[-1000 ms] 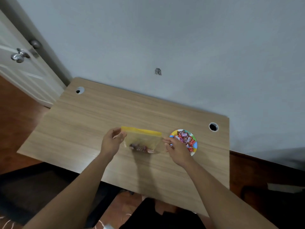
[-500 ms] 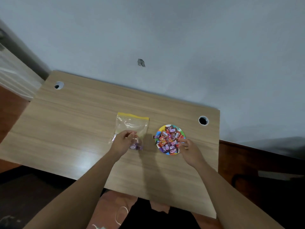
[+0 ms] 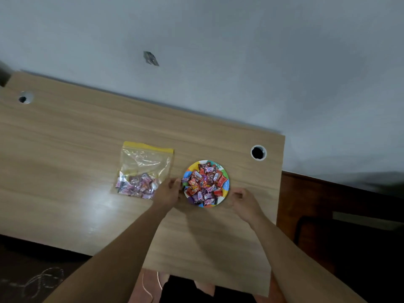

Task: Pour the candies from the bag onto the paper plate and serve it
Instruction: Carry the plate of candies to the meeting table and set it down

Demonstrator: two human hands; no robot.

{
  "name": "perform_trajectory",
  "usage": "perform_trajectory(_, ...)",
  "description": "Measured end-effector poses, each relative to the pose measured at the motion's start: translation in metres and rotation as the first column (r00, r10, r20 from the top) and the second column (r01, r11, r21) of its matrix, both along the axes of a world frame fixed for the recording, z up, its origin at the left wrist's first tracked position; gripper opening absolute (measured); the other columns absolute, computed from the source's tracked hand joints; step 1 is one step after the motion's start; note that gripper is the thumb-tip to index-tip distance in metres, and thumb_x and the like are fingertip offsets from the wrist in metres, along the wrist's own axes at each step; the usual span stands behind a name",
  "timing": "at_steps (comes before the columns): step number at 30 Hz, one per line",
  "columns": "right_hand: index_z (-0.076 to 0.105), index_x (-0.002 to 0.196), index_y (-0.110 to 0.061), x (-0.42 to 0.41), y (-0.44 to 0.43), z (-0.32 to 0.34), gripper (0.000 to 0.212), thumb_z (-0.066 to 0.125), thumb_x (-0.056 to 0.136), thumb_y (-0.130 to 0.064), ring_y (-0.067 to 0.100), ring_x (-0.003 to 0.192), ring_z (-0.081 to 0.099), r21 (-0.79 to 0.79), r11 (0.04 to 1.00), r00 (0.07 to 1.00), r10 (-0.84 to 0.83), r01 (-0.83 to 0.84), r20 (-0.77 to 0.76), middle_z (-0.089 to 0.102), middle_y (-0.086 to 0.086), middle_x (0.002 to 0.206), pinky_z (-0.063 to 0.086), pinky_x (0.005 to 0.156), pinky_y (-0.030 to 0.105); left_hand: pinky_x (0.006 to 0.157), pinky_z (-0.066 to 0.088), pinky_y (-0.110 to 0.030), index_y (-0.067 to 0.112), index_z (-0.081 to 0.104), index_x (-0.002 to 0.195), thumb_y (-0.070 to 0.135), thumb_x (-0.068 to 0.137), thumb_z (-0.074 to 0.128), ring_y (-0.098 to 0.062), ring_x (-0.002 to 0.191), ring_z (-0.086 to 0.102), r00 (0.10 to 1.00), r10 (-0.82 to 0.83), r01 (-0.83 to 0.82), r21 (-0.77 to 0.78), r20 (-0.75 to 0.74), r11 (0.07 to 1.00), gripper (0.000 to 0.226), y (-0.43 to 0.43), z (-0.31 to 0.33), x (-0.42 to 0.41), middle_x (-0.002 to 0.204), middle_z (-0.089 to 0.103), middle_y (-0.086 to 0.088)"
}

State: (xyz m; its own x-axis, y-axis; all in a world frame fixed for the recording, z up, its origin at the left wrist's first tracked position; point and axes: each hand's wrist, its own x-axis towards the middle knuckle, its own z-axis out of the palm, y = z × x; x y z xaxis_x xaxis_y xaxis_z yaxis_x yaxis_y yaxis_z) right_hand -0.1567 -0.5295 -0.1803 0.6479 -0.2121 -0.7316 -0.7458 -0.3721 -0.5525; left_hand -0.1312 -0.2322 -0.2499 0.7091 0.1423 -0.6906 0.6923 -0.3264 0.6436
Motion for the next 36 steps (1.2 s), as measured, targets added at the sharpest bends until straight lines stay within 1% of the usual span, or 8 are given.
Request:
perform_trajectory(4, 0.072, 0.119, -0.020, 0.002, 0.001, -0.028, 0.025, 0.061, 0.099, -0.028, 0.023, 0.091, 0.084, 0.072, 0.996, 0.997, -0.048, 0.052, -0.053, 0.085, 0.004, 0.098, 0.061, 0.067, 0.036, 0.086, 0.068, -0.057, 0.047, 0.075, 0.105, 0.080, 0.079, 0.064, -0.027, 0.090, 0.084, 0.999, 0.038, -0.039, -0.023, -0.012, 0.999, 0.043, -0.011, -0.007, 0.003, 0.102, 0.085, 0.002)
perform_trajectory(10, 0.060, 0.126, -0.016, 0.005, 0.011, -0.040, 0.019, 0.059, 0.108, -0.022, 0.028, 0.093, 0.084, 0.139, 0.981, 0.990, -0.129, 0.136, -0.053, 0.080, 0.008, 0.108, 0.066, 0.076, 0.040, 0.084, 0.068, -0.056, 0.047, 0.078, 0.091, 0.066, 0.082, 0.076, -0.023, 0.094, 0.082, 0.997, 0.072, -0.072, -0.001, 0.007, 0.997, 0.021, -0.034, 0.037, 0.009, 0.093, 0.083, 0.001)
perform_trajectory(13, 0.063, 0.128, -0.011, 0.004, 0.011, -0.049, 0.024, 0.062, 0.107, -0.022, 0.029, 0.089, 0.085, 0.155, 0.977, 0.989, -0.140, 0.145, -0.046, 0.082, 0.013, 0.108, 0.069, 0.087, 0.049, 0.077, 0.070, -0.052, 0.037, 0.076, 0.093, 0.049, 0.100, 0.071, -0.023, 0.095, 0.080, 0.996, 0.087, -0.087, -0.002, 0.032, 0.996, 0.014, -0.043, 0.059, 0.009, 0.089, 0.080, 0.003)
perform_trajectory(18, 0.064, 0.122, -0.008, 0.001, 0.012, -0.050, 0.018, 0.063, 0.106, -0.016, 0.031, 0.086, 0.085, 0.146, 0.979, 0.990, -0.143, 0.143, -0.009, 0.082, 0.015, 0.102, 0.069, 0.088, 0.054, 0.051, 0.065, -0.026, 0.012, 0.073, 0.113, 0.031, 0.107, 0.065, -0.020, 0.089, 0.075, 0.987, 0.158, -0.158, -0.051, -0.006, 0.986, 0.022, -0.044, 0.065, 0.007, 0.093, 0.074, 0.001)
perform_trajectory(22, 0.064, 0.110, -0.014, -0.007, 0.014, -0.047, 0.004, 0.062, 0.107, -0.013, 0.030, 0.086, 0.085, 0.138, 0.982, 0.991, -0.132, 0.129, 0.008, 0.081, 0.017, 0.105, 0.069, 0.088, 0.055, 0.072, 0.071, -0.050, 0.011, 0.074, 0.107, 0.028, 0.106, 0.067, -0.030, 0.098, 0.077, 0.980, 0.190, -0.195, -0.092, -0.061, 0.977, 0.018, -0.038, 0.064, 0.002, 0.098, 0.075, -0.006)
perform_trajectory(29, 0.066, 0.103, -0.017, -0.033, 0.015, -0.018, 0.005, 0.064, 0.106, -0.014, 0.032, 0.087, 0.085, 0.148, 0.977, 0.984, -0.167, 0.156, 0.065, 0.082, 0.013, 0.100, 0.069, 0.088, 0.054, 0.072, 0.070, -0.057, 0.008, 0.075, 0.103, 0.029, 0.107, 0.066, -0.035, 0.090, 0.080, 0.993, 0.118, -0.117, -0.114, 0.000, 0.987, 0.023, -0.029, 0.078, -0.012, 0.103, 0.078, -0.016)
perform_trajectory(32, 0.067, 0.104, -0.016, -0.047, 0.017, -0.001, 0.006, 0.064, 0.105, -0.012, 0.032, 0.087, 0.085, 0.156, 0.967, 0.971, -0.219, 0.203, 0.091, 0.083, 0.011, 0.097, 0.068, 0.090, 0.055, 0.072, 0.070, -0.055, 0.008, 0.074, 0.100, 0.028, 0.106, 0.068, -0.036, 0.093, 0.079, 0.995, 0.096, -0.089, -0.169, 0.034, 0.982, 0.022, -0.028, 0.090, -0.019, 0.102, 0.076, -0.018)
perform_trajectory(36, 0.068, 0.106, -0.015, -0.073, 0.020, 0.026, 0.006, 0.063, 0.105, -0.012, 0.025, 0.082, 0.084, 0.146, 0.946, 0.942, -0.309, 0.290, 0.129, 0.083, 0.015, 0.102, 0.069, 0.086, 0.047, 0.064, 0.070, -0.039, 0.006, 0.073, 0.101, 0.026, 0.107, 0.066, -0.027, 0.088, 0.080, 0.997, 0.024, -0.008, -0.221, 0.067, 0.975, 0.022, -0.031, 0.112, -0.026, 0.108, 0.078, -0.021)
